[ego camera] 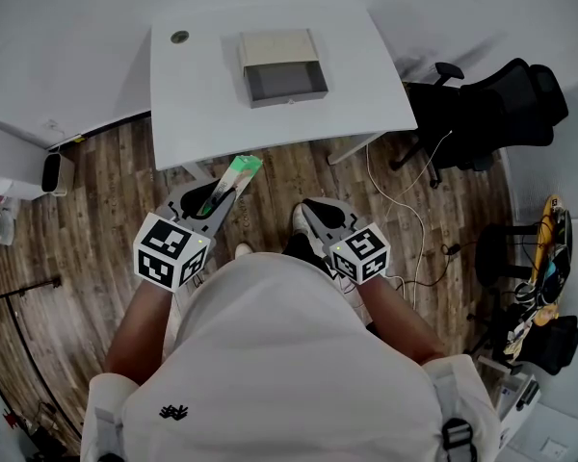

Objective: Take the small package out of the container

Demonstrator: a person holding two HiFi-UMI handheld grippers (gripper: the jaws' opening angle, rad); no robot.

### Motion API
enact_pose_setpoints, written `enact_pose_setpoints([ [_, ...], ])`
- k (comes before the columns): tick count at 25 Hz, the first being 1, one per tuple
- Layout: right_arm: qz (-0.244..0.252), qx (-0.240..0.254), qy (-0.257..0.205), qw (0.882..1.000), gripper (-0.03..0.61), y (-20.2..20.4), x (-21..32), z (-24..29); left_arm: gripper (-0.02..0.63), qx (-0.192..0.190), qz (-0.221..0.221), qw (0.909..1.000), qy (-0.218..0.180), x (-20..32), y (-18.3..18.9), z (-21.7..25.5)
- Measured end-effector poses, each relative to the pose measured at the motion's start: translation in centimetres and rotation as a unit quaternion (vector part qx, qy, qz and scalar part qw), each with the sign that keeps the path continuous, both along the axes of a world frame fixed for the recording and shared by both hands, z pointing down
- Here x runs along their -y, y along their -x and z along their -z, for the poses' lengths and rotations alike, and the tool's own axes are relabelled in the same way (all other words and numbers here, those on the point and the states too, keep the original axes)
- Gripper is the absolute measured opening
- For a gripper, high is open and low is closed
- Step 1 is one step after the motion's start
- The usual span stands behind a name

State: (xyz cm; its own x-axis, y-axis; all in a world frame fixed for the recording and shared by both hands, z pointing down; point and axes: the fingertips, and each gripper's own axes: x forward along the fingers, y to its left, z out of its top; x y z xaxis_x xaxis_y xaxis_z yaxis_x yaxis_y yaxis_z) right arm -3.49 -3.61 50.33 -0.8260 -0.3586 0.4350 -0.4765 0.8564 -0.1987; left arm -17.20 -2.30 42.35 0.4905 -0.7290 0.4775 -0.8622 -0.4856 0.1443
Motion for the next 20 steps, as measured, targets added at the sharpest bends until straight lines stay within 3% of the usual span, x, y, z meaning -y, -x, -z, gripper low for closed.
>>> enact_pose_setpoints([
  [20, 0.008, -0.005, 0.006, 1.0, 0.008, -0.6, 0.84, -0.31, 0.097, 0.008, -0.005, 0.9999, 0.013, 0.93, -0.74, -0.73],
])
